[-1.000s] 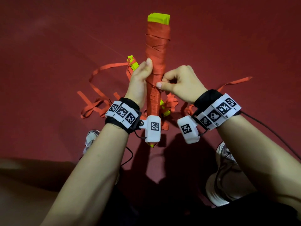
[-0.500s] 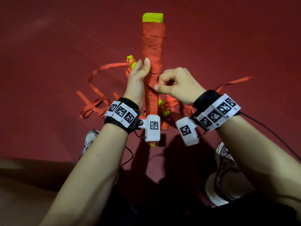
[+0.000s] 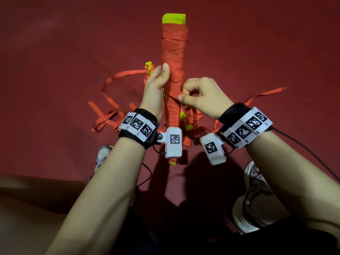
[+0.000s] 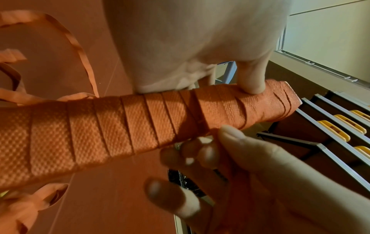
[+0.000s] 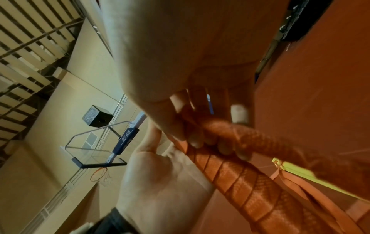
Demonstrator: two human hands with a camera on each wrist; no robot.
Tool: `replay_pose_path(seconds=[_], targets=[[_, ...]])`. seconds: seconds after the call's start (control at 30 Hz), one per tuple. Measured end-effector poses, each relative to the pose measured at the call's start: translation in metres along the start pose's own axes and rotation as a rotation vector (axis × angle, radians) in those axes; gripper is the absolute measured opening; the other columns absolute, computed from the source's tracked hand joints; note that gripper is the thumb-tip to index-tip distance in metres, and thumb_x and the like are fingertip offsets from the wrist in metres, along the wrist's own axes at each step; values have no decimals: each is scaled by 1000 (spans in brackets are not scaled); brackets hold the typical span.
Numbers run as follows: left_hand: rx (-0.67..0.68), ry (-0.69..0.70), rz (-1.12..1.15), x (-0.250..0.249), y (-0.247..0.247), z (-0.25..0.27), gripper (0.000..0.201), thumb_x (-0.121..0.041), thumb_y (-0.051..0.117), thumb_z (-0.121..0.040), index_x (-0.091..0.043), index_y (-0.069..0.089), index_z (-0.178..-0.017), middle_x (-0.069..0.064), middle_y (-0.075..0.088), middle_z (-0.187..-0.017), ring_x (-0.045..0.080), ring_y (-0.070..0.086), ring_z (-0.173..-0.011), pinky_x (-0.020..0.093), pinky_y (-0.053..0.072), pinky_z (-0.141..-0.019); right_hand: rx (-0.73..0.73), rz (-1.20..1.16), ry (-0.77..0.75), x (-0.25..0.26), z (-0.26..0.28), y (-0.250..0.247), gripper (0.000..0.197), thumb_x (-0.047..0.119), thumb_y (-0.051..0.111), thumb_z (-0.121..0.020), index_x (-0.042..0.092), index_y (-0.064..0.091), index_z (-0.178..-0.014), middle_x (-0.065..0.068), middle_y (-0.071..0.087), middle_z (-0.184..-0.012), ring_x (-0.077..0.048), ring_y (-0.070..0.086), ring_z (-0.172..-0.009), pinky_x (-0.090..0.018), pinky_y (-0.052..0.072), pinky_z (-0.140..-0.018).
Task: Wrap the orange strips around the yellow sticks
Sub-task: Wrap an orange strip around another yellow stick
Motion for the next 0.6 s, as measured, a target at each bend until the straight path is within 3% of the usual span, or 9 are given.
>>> replay_pose_path(seconds=[0.1, 0.17, 0.23, 0.3, 0.33, 0.4, 0.47, 0.53, 0.6], targets=[[-3, 2, 7, 0, -2, 0, 26, -31, 49, -105, -8, 60, -110, 13, 56, -97, 19, 61, -77, 33, 54, -71, 52, -112, 126, -9, 1, 5, 24, 13, 64, -94, 3, 67, -72, -14, 68, -62, -22, 65, -50, -32, 52, -53], [-9, -2, 11, -1, -5, 0, 28, -30, 43, -108, -8, 59, -108, 11, 57, -87, 20, 62, -62, 32, 56, -57, 61, -147, 167, -12, 3, 4, 20, 6, 60, -93, 4, 71, -76, -6, 65, -55, -18, 59, -43, -29, 50, -48], [1, -10, 12, -2, -4, 0, 31, -32, 40, -109, -5, 55, -111, 13, 55, -82, 24, 60, -55, 34, 54, -54, 44, -119, 163, -11, 2, 2, 21, 0, 56, -89, 4, 74, -80, 1, 67, -61, -4, 53, -40, -17, 42, -46], [16, -34, 9, -1, -1, 2, 35, -35, 39, -109, -3, 54, -111, 13, 54, -78, 26, 60, -54, 34, 54, -53, 39, -93, 164, -10, 2, 2, 24, -1, 53, -87, 2, 76, -81, -4, 73, -71, 1, 57, -47, -8, 39, -51], [30, -54, 6, 1, 1, 3, 38, -37, 38, -109, -3, 54, -110, 13, 55, -77, 26, 60, -55, 35, 54, -54, 31, -65, 156, -10, 2, 2, 25, 1, 52, -86, 3, 76, -79, -4, 74, -73, 3, 60, -54, -9, 41, -57], [57, -110, 12, 6, 7, 5, 42, -41, 36, -109, -6, 58, -104, 8, 60, -74, 24, 60, -58, 34, 53, -55, 7, 4, 148, -12, 1, 2, 27, 9, 51, -83, 9, 75, -71, 5, 73, -68, 0, 62, -61, -22, 46, -65], [42, -164, 48, 10, 8, 6, 43, -41, 34, -109, -10, 61, -100, 5, 61, -74, 20, 59, -62, 30, 53, -58, -12, 80, 172, -17, 0, 1, 27, 22, 49, -79, 15, 69, -63, 10, 64, -54, -8, 57, -57, -31, 46, -63], [28, -202, 92, 13, 9, 6, 45, -43, 32, -109, -11, 62, -100, 6, 58, -80, 18, 57, -68, 28, 52, -63, -10, 142, 185, -19, 0, 2, 29, 32, 45, -74, 14, 65, -64, 3, 57, -50, -19, 54, -58, -36, 47, -63], [18, -219, 107, 15, 10, 7, 45, -43, 31, -109, -11, 62, -100, 6, 60, -81, 17, 58, -70, 28, 52, -68, 12, 136, 166, -17, 1, 5, 33, 33, 44, -74, 8, 66, -69, -8, 60, -58, -26, 54, -63, -40, 47, -65]])
Point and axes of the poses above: each hand's wrist, its own z-axis away from the middle knuckle, its own y-axis out of the palm, x = y × z, the point moved 10 cm from there along -z, towards the middle knuckle
